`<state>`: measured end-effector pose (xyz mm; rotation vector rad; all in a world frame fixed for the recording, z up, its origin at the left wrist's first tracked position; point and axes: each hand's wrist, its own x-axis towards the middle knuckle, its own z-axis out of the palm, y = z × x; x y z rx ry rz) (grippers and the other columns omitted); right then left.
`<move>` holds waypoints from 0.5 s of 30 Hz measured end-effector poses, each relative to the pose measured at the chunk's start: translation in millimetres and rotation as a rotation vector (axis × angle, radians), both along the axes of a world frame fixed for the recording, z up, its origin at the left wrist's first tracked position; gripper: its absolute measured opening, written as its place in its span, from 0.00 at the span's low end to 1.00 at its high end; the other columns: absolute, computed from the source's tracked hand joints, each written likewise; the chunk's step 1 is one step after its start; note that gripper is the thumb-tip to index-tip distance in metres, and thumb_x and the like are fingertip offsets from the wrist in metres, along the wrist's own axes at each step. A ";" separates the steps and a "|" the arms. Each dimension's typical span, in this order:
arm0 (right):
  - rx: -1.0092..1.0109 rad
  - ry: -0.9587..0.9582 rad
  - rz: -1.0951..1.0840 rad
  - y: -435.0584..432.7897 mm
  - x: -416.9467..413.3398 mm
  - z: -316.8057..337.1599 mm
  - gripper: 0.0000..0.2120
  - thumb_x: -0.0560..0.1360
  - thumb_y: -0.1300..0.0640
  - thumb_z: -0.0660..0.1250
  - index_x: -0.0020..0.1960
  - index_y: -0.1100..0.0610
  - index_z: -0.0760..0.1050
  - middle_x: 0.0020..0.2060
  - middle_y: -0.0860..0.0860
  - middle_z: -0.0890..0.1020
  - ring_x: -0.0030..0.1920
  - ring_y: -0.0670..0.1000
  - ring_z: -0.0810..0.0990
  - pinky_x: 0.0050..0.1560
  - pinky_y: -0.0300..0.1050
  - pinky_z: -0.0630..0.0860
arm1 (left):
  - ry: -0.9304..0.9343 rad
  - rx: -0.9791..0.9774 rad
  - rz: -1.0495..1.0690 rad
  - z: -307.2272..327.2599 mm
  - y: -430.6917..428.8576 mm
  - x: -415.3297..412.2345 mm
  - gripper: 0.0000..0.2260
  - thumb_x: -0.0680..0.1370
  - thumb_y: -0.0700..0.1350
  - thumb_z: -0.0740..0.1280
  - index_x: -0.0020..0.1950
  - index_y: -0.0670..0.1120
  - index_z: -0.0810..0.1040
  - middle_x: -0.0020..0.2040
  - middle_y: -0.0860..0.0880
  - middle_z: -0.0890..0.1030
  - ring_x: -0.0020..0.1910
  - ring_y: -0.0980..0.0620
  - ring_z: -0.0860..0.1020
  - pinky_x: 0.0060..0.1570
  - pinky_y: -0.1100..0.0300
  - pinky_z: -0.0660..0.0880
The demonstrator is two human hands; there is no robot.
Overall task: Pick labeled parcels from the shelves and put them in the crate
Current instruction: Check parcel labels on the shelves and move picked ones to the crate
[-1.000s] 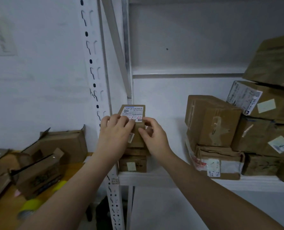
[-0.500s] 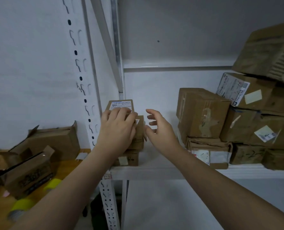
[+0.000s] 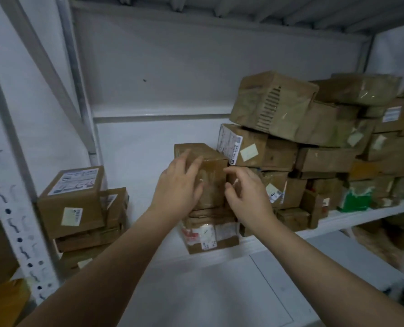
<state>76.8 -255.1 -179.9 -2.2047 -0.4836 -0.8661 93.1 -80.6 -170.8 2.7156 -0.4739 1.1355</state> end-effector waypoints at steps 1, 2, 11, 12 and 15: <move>-0.011 -0.001 -0.009 -6.3 2.8 1.7 0.14 0.76 0.60 0.64 0.62 0.55 0.74 0.53 0.48 0.76 0.56 0.51 0.73 0.55 0.43 0.69 | 0.017 0.005 0.021 4.0 -7.2 10.4 0.28 0.76 0.53 0.66 0.74 0.46 0.65 0.73 0.39 0.64 0.70 0.39 0.65 0.65 0.45 0.67; -0.023 0.003 -0.011 -11.2 5.2 2.6 0.14 0.76 0.60 0.63 0.62 0.55 0.74 0.54 0.49 0.77 0.57 0.51 0.73 0.56 0.43 0.69 | 0.044 0.014 0.053 6.1 -12.7 20.3 0.29 0.77 0.55 0.64 0.75 0.47 0.63 0.74 0.39 0.62 0.72 0.39 0.62 0.68 0.44 0.64; -0.185 -0.056 -0.096 -30.3 24.9 -7.4 0.17 0.75 0.60 0.65 0.63 0.55 0.75 0.61 0.53 0.74 0.62 0.54 0.70 0.64 0.52 0.68 | -0.012 -0.066 0.284 6.4 -41.6 47.6 0.35 0.69 0.71 0.61 0.60 0.42 0.70 0.59 0.41 0.75 0.60 0.40 0.70 0.58 0.44 0.70; -0.195 -0.058 -0.104 -31.9 26.7 -8.5 0.17 0.75 0.60 0.66 0.64 0.55 0.74 0.61 0.53 0.74 0.63 0.54 0.70 0.64 0.52 0.68 | -0.004 -0.060 0.311 8.5 -45.3 49.3 0.36 0.69 0.72 0.61 0.60 0.42 0.70 0.59 0.42 0.74 0.61 0.41 0.70 0.59 0.43 0.70; -0.212 -0.038 -0.105 -36.8 31.6 -12.9 0.19 0.75 0.58 0.65 0.66 0.54 0.73 0.63 0.53 0.72 0.64 0.54 0.69 0.64 0.52 0.67 | 0.055 -0.051 0.345 12.8 -52.4 53.3 0.35 0.70 0.71 0.60 0.64 0.45 0.67 0.62 0.44 0.71 0.61 0.41 0.68 0.58 0.43 0.71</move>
